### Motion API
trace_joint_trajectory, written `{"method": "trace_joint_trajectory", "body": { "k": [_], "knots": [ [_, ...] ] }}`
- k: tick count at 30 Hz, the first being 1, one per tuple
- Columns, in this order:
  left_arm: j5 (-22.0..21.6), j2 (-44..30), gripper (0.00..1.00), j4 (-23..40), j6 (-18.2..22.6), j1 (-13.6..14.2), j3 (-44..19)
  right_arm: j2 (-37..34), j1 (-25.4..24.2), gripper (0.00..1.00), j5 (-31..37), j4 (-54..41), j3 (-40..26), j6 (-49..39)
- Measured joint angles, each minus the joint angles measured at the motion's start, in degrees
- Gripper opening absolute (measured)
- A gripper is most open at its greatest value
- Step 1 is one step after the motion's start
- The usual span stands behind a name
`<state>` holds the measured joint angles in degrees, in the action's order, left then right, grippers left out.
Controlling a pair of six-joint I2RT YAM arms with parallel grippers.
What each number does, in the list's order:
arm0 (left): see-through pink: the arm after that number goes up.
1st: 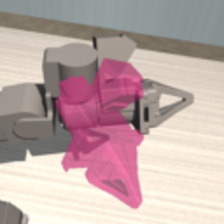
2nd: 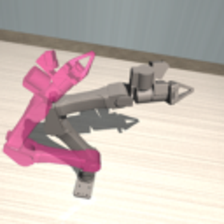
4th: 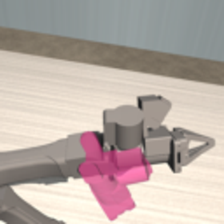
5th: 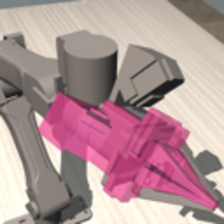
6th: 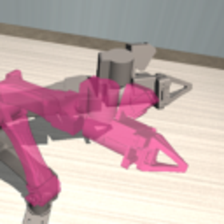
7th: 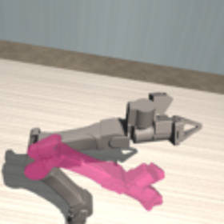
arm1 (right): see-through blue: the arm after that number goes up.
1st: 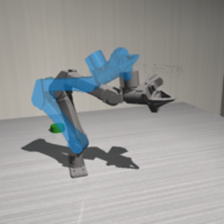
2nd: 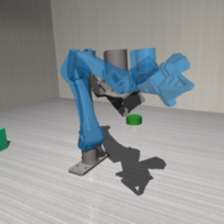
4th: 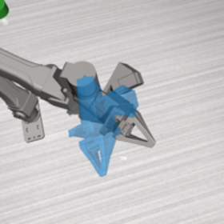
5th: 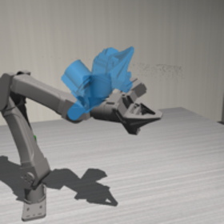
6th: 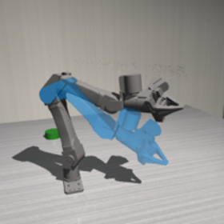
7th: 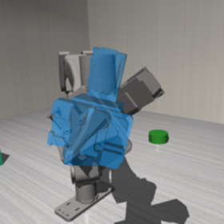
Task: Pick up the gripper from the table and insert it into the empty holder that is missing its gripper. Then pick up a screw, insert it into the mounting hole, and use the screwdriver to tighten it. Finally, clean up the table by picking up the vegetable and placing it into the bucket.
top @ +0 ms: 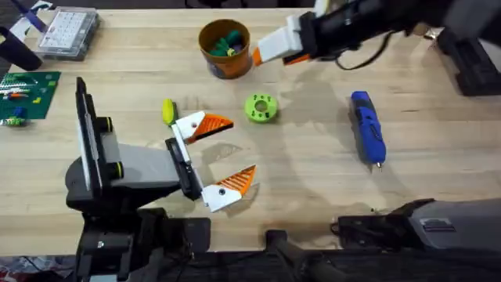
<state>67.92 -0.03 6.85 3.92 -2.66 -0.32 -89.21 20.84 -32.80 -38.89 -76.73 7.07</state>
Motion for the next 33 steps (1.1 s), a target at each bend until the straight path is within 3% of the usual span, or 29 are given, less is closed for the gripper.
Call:
{"method": "trace_joint_trajectory", "body": {
  "k": [13,21,33],
  "knots": [
    [0.0,0.0,0.986,0.0,0.0,0.0,0.0,3.8,1.7,0.998,14.7,-15.2,-0.3,-5.4],
    [0.0,0.0,0.986,0.0,0.0,0.0,0.0,3.8,10.0,0.998,24.9,-13.0,0.0,-5.1],
    [0.0,0.0,0.986,0.0,0.0,0.0,0.0,3.8,11.7,0.998,28.7,-12.3,2.4,-2.2]
  ]
}}
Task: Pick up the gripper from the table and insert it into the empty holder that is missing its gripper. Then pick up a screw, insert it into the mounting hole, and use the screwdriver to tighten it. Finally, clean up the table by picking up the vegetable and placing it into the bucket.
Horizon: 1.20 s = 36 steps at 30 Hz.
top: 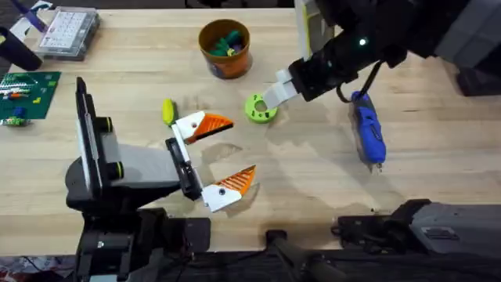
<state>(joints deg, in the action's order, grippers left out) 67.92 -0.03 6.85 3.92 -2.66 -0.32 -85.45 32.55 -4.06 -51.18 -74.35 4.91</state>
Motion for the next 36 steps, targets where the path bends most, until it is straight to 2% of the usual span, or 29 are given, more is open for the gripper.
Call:
{"method": "trace_joint_trajectory", "body": {
  "k": [16,28,36],
  "knots": [
    [0.0,0.0,0.986,0.0,0.0,0.0,0.0,-1.4,3.7,0.997,0.2,-1.5,0.1,0.0],
    [0.0,0.0,0.986,0.0,0.0,0.0,0.0,-3.0,5.4,0.998,0.2,13.0,9.7,2.2],
    [0.0,0.0,0.986,0.0,0.0,0.0,0.0,-5.7,5.4,0.998,0.2,15.3,11.6,2.3]
  ]
}}
